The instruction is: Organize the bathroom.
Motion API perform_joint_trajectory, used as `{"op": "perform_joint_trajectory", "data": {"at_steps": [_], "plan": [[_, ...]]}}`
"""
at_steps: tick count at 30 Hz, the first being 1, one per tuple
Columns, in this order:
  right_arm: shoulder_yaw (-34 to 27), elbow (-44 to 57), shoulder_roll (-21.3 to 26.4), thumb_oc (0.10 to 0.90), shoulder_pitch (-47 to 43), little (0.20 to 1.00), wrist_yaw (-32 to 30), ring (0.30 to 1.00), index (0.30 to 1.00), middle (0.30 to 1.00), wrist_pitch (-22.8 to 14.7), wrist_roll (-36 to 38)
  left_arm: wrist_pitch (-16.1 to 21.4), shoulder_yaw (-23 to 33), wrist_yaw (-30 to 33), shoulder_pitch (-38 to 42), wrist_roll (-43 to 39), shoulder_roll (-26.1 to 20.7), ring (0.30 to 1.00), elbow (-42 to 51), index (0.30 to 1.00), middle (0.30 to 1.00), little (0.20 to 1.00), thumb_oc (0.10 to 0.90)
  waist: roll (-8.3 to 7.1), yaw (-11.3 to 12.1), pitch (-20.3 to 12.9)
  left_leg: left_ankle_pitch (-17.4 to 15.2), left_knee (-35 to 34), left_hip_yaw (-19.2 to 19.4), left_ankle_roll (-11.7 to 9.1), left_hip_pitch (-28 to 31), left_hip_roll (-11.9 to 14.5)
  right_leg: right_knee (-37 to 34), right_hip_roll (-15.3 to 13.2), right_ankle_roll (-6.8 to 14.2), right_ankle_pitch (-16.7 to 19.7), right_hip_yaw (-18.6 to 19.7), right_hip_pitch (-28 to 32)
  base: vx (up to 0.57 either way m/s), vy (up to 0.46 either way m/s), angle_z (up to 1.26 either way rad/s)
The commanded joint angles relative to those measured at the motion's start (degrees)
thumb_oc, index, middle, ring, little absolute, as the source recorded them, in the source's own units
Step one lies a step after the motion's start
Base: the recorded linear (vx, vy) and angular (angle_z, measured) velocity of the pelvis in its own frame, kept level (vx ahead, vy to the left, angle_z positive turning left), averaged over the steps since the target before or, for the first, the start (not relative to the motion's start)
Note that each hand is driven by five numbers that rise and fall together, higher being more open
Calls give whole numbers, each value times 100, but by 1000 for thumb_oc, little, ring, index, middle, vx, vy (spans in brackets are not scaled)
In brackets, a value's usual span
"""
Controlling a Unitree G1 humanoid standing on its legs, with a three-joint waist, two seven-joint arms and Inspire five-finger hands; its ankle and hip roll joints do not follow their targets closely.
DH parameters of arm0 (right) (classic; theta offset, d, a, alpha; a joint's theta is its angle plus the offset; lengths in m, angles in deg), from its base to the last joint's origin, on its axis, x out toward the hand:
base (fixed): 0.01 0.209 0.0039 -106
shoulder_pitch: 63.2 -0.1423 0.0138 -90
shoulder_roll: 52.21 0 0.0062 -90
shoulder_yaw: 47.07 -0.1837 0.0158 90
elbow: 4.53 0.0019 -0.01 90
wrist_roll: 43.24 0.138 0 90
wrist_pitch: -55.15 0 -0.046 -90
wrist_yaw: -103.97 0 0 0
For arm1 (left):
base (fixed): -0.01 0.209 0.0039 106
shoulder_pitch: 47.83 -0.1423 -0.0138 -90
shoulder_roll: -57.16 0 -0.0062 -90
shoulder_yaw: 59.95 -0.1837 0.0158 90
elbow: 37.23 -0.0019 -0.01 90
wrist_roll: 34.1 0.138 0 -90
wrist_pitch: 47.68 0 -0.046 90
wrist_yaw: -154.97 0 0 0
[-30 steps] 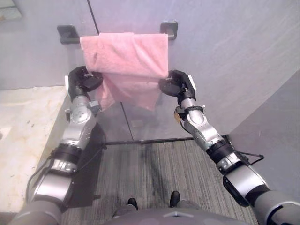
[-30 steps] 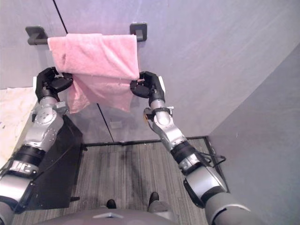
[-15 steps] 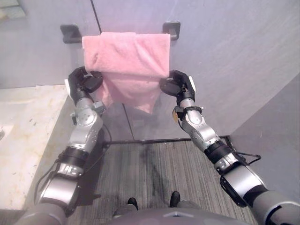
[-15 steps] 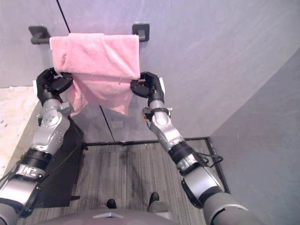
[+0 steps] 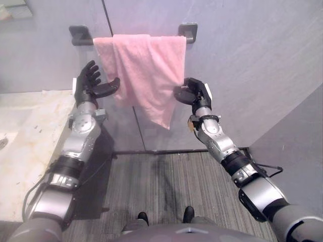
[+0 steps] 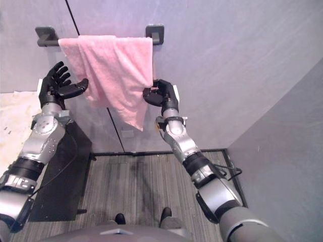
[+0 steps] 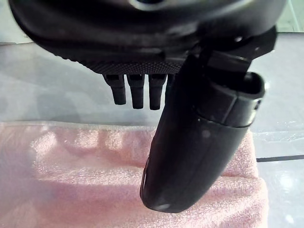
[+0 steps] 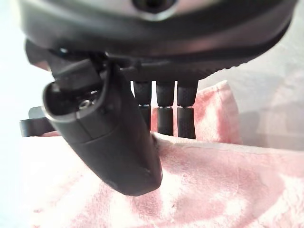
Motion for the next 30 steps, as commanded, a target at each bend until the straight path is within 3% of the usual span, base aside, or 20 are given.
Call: {"op": "perform_joint_trajectory", "data": {"at_steps": [1, 11, 12, 13, 15, 30], "plan": [[-47, -37, -17, 400, -877, 300, 55, 300, 300, 300, -728, -64, 499, -264, -120, 1014, -45, -540, 900, -285, 900, 900, 900, 800, 157, 16, -503, -351, 234, 285, 122, -85, -438, 598, 289, 349, -1158, 251, 32, 0, 0, 0], [35, -79, 11, 400, -879, 300, 87, 300, 300, 300, -695, -81, 450, -263, -581, 1188, -302, -703, 900, -421, 900, 900, 900, 800, 183, 11, -526, -348, 234, 291, 108, -93, -439, 568, 279, 347, -1156, 241, 45, 0, 0, 0], [52, -82, 9, 400, -881, 300, 98, 300, 300, 300, -683, -108, 392, -275, -655, 1246, -350, -758, 542, -465, 542, 542, 542, 562, 193, 4, -528, -345, 225, 296, 109, -86, -438, 562, 276, 353, -1150, 240, 43, 0, 0, 0], [62, -89, 8, 400, -892, 300, 107, 300, 300, 300, -676, -120, 348, -286, -692, 1281, -356, -791, 422, -489, 422, 422, 422, 482, 197, 3, -529, -342, 222, 297, 107, -84, -439, 559, 276, 355, -1147, 240, 42, 0, 0, 0], [96, -92, 5, 400, -895, 300, 108, 300, 300, 300, -676, -136, 327, -319, -783, 1333, -363, -853, 300, -555, 300, 300, 300, 400, 203, -2, -529, -339, 224, 303, 105, -85, -438, 560, 270, 358, -1144, 236, 40, 0, 0, 0], [225, -166, 136, 400, -866, 300, 197, 300, 300, 300, -709, -98, 284, -403, -1451, 1698, -635, -1396, 300, -1250, 300, 300, 300, 400, 253, -5, -539, -331, 231, 350, 79, -92, -432, 534, 245, 372, -1130, 190, 56, 0, 0, 0]]}}
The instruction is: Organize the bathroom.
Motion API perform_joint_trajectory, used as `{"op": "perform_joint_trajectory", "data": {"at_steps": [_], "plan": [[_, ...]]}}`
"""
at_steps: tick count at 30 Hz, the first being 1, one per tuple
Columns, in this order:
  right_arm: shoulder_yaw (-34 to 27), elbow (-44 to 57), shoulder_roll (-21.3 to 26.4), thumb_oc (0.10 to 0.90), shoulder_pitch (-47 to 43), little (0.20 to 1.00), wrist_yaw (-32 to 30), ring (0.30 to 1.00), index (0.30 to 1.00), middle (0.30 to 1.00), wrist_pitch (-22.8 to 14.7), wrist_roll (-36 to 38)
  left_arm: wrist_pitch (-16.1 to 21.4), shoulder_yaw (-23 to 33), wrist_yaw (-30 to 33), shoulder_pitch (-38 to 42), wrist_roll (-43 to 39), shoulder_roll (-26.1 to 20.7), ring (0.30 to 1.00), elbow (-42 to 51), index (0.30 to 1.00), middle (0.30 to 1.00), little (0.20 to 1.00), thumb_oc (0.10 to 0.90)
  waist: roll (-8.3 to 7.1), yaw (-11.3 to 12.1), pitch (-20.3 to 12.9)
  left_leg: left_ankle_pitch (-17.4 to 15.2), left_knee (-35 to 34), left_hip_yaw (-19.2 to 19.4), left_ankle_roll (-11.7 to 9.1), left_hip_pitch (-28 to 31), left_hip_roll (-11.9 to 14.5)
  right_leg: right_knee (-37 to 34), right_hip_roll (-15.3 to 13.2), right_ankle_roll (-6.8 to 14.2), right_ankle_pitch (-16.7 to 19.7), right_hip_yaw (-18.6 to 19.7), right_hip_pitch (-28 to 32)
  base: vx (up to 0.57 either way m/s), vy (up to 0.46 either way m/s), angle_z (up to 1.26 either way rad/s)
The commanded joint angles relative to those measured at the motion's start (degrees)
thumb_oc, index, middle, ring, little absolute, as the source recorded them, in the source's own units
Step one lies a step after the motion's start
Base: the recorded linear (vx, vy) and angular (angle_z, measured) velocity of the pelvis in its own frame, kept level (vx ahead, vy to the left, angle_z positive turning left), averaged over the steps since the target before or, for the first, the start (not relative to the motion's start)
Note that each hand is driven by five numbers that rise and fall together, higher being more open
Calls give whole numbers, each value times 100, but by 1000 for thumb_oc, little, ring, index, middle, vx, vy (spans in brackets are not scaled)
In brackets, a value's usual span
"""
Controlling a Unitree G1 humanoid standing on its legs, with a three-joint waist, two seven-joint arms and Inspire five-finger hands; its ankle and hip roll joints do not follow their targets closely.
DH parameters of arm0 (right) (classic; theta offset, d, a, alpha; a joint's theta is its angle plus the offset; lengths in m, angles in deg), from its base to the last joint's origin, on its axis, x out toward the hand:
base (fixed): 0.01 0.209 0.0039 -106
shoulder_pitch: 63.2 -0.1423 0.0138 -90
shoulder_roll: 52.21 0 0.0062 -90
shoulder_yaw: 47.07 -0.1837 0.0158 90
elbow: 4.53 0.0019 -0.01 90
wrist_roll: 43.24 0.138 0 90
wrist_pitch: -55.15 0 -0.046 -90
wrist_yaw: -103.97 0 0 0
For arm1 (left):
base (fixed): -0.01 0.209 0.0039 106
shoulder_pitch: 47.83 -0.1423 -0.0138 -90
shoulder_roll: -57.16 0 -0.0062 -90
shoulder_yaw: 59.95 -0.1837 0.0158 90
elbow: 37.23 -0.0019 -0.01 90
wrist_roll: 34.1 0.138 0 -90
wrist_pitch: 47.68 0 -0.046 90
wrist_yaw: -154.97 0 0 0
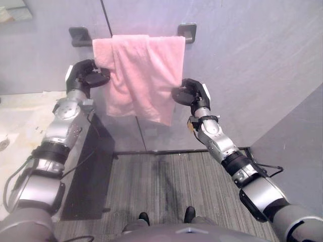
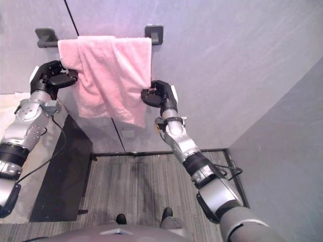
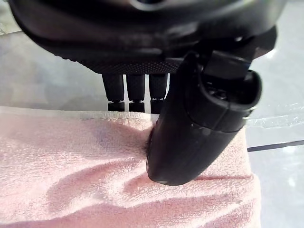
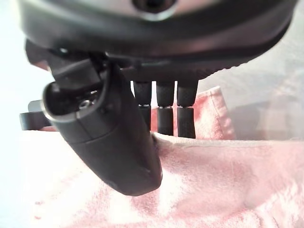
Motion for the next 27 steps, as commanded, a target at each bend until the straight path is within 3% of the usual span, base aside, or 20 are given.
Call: {"op": "perform_joint_trajectory", "data": {"at_steps": [1, 7, 15, 18, 27], "plan": [[118, -151, 85, 400, -865, 300, 63, 300, 300, 300, -703, -73, 516, -151, -68, 845, -135, -609, 300, -304, 300, 300, 300, 400, 198, 22, -524, -344, 237, 341, 84, -90, -429, 530, 249, 372, -1129, 193, 59, 0, 0, 0], [86, -141, 26, 400, -837, 300, -18, 300, 300, 300, -740, 7, 763, -33, 343, 773, -144, -573, 300, -418, 300, 300, 300, 400, 199, 27, -518, -343, 231, 332, 80, -90, -437, 532, 246, 366, -1124, 179, 58, 0, 0, 0], [-22, 12, -114, 400, -705, 300, -279, 300, 300, 300, -837, 43, 1732, 390, 1643, 326, 108, 39, 300, -345, 300, 300, 300, 400, 111, 25, -491, -334, 196, 291, 87, -85, -441, 534, 252, 332, -1136, 169, 60, 0, 0, 0], [-75, 83, -154, 400, -638, 300, -426, 300, 300, 300, -881, 31, 1849, 472, 1948, 199, 275, 180, 300, -232, 300, 300, 300, 400, 80, 29, -488, -332, 192, 292, 84, -81, -435, 526, 254, 331, -1131, 166, 66, 0, 0, 0], [-257, 116, -178, 400, -519, 300, -872, 300, 300, 300, -844, 132, 1799, 520, 2092, -51, 344, 347, 300, -97, 300, 300, 300, 400, 54, 3, -469, -341, 169, 309, 106, -41, -435, 545, 263, 337, -1130, 202, 52, 0, 0, 0]]}}
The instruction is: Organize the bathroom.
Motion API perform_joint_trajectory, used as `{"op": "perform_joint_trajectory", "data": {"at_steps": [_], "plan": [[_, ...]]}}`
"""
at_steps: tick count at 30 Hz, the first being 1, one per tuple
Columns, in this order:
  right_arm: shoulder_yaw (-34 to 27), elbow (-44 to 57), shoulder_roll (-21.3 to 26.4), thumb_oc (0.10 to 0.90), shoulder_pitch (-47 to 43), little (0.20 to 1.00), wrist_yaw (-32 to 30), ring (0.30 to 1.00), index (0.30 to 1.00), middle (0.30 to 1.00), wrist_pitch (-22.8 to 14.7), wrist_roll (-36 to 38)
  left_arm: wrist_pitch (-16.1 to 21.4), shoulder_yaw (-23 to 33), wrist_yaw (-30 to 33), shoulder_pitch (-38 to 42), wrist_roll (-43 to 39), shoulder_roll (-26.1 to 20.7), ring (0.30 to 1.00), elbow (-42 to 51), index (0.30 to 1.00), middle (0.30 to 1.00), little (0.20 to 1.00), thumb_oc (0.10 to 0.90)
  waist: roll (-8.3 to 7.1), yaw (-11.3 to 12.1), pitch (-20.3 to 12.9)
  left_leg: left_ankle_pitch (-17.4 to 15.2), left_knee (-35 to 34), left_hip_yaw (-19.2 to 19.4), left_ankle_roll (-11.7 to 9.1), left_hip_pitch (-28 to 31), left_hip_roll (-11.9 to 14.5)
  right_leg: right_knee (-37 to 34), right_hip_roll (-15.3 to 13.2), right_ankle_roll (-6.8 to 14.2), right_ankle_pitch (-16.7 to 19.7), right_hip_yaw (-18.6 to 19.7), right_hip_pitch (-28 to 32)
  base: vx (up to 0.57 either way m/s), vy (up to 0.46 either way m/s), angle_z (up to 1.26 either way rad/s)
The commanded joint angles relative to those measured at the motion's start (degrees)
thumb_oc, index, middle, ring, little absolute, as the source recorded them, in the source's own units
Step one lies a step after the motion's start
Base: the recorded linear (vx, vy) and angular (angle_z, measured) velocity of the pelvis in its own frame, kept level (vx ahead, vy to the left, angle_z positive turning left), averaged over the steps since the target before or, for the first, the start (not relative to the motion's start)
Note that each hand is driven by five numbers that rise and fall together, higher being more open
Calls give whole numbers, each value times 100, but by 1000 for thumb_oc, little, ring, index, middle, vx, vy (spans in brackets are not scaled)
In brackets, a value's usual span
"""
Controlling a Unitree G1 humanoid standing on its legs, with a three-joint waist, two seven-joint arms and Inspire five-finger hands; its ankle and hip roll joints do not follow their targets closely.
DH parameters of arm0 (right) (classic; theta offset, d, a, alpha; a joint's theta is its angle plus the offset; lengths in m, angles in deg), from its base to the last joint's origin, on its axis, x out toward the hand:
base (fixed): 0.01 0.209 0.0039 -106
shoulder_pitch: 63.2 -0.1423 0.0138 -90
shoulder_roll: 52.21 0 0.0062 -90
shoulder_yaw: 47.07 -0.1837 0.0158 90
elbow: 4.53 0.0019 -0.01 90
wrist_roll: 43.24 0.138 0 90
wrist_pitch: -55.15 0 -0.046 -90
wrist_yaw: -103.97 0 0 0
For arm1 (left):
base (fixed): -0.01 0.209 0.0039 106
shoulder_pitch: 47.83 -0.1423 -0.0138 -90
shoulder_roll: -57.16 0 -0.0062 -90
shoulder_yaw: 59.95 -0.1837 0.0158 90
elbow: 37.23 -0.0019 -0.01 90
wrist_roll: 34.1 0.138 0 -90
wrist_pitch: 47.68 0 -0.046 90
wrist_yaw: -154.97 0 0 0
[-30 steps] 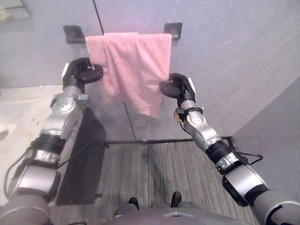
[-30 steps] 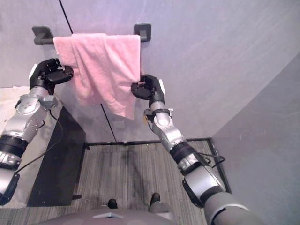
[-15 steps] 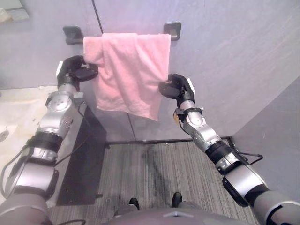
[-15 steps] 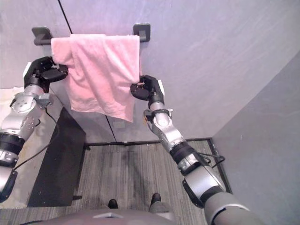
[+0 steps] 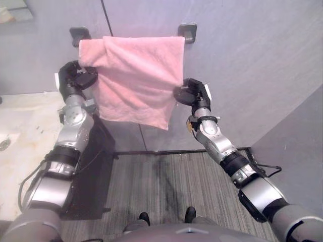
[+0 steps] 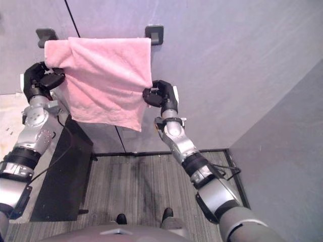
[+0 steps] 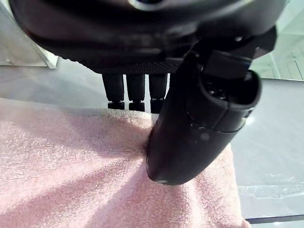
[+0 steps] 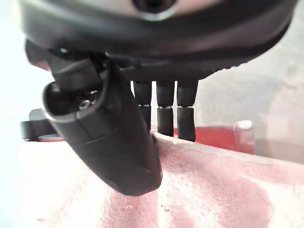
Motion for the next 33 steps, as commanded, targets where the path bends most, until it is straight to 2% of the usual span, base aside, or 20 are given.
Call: {"op": "perform_joint_trajectory", "data": {"at_steps": [1, 5, 20, 21, 22, 23, 29, 33], "plan": [[-351, 97, -138, 400, -508, 300, -378, 300, 300, 300, -758, 170, 812, 338, 257, 152, 460, -319, 300, 102, 300, 300, 300, 400, 37, -19, -457, -389, 259, 329, 111, -65, -436, 543, 258, 336, -1129, 230, 52, 0, 0, 0], [-423, 12, -206, 400, -484, 300, -701, 300, 300, 300, -780, 260, 789, 294, 371, 156, 475, -312, 300, 155, 300, 300, 300, 400, 62, -34, -457, -375, 240, 343, 115, -63, -443, 540, 259, 335, -1118, 258, 48, 4, 6, -2], [-509, -93, -442, 400, -519, 300, -853, 300, 300, 300, -711, 900, 921, 296, 780, 125, 586, -154, 300, 192, 300, 300, 300, 400, 64, -13, -470, -360, 231, 344, 110, -82, -458, 549, 271, 304, -1128, 244, 53, 0, 0, 0], [-508, -78, -450, 400, -531, 300, -791, 300, 300, 300, -720, 835, 867, 285, 750, 122, 605, -125, 366, 198, 366, 366, 366, 444, 62, -14, -470, -360, 231, 341, 113, -82, -458, 553, 274, 300, -1131, 248, 50, 0, 0, 0], [-492, -56, -443, 422, -542, 333, -730, 333, 333, 333, -698, 799, 829, 261, 739, 121, 614, -124, 434, 202, 434, 434, 434, 489, 61, -12, -468, -360, 238, 339, 113, -85, -457, 558, 274, 299, -1131, 246, 46, 0, 0, 0], [-456, -30, -444, 800, -562, 900, -685, 900, 900, 900, -689, 794, 778, 238, 726, 112, 625, -102, 900, 233, 900, 900, 900, 800, 56, -2, -469, -359, 245, 333, 114, -92, -459, 560, 276, 299, -1130, 246, 42, 0, 0, 0], [-386, 146, -338, 800, -454, 900, -641, 900, 900, 900, -728, 300, 553, 202, 597, -114, 592, -1, 900, 350, 900, 900, 900, 800, 45, -4, -458, -369, 272, 336, 118, -108, -455, 594, 272, 314, -1144, 253, 17, 0, 0, 0], [-374, 326, -296, 800, -263, 900, -623, 900, 900, 900, -730, 22, 495, 263, 757, -363, 641, 146, 900, 495, 900, 900, 900, 800, 38, -14, -447, -379, 272, 335, 135, -102, -463, 597, 272, 318, -1144, 267, 10, -9, 2, 0]]}}
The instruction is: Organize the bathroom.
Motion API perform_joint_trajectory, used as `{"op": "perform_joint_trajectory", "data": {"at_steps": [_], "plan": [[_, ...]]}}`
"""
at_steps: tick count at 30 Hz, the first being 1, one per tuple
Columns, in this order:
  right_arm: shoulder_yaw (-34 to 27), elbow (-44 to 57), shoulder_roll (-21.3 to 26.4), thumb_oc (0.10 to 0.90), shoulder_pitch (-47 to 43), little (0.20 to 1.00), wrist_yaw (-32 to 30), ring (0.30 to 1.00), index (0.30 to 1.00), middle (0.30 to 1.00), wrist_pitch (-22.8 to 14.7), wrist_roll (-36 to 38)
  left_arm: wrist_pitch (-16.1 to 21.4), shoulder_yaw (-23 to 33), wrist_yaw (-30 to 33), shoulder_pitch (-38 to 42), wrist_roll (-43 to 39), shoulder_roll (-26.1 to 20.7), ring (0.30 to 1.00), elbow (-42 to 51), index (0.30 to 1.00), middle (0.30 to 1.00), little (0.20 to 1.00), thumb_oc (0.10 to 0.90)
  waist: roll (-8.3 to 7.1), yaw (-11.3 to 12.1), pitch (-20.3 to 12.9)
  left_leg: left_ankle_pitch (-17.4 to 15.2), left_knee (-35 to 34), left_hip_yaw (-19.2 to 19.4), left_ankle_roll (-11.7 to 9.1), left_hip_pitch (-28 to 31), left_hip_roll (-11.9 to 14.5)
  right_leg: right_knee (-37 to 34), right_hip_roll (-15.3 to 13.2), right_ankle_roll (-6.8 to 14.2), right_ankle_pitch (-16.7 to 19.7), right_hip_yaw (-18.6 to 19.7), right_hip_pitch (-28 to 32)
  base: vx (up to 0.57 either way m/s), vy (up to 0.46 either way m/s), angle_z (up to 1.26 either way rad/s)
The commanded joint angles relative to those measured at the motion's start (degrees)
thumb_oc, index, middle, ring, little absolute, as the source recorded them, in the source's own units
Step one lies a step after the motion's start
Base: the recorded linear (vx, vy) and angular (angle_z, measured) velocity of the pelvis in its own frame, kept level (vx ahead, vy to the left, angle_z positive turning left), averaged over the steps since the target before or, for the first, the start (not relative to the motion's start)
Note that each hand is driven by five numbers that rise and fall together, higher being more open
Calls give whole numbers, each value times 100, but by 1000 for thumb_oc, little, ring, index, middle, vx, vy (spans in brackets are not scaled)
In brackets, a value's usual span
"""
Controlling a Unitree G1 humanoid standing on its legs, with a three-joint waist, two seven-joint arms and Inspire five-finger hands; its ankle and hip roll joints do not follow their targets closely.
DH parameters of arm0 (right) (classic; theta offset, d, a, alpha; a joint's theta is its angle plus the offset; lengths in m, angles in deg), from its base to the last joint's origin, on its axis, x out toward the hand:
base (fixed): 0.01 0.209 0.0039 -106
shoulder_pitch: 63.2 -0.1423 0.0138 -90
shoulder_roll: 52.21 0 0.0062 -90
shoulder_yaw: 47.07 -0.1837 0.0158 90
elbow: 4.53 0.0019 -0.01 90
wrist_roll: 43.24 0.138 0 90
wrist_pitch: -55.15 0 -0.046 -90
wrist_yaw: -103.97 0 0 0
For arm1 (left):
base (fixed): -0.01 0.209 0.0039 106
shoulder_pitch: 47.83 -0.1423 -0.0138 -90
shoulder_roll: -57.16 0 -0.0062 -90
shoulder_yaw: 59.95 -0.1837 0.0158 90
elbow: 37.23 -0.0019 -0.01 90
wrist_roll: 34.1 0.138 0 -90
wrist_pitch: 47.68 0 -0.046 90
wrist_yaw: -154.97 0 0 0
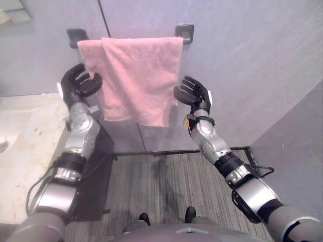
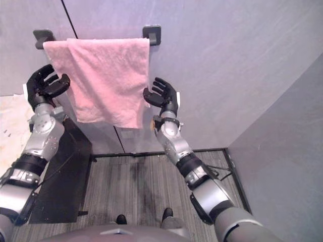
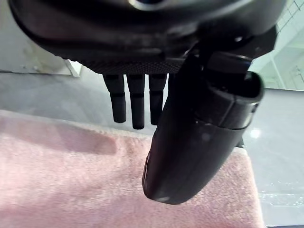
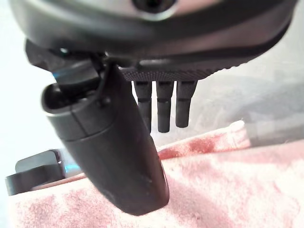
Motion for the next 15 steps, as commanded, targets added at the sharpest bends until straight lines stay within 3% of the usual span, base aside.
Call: {"op": "perform_joint_trajectory", "data": {"at_steps": [1, 10, 15], "plan": [[-228, 403, 46, 800, -210, 900, 104, 900, 900, 900, -700, -908, 306, 241, 243, -35, 456, -166, 900, 407, 900, 900, 900, 800, 37, 36, -436, -390, 307, 304, 139, -139, -468, 604, 270, 320, -1145, 252, -3, -37, 7, 0], [-289, 984, 54, 800, 820, 900, 308, 900, 900, 900, -649, -1434, 332, 400, 489, -1159, 572, 594, 900, 849, 900, 900, 900, 800, 18, -19, -376, -420, 296, 311, 195, -116, -499, 605, 255, 360, -1130, 294, -30, -52, 12, 0], [-382, 1070, 66, 800, 1384, 900, 596, 900, 900, 900, -570, -1500, 83, 309, 201, -1760, 659, 1013, 900, 911, 900, 900, 900, 800, 11, -23, -347, -419, 255, 319, 216, -107, -517, 488, 241, 386, -1045, 288, -27, -75, 18, 0]]}}
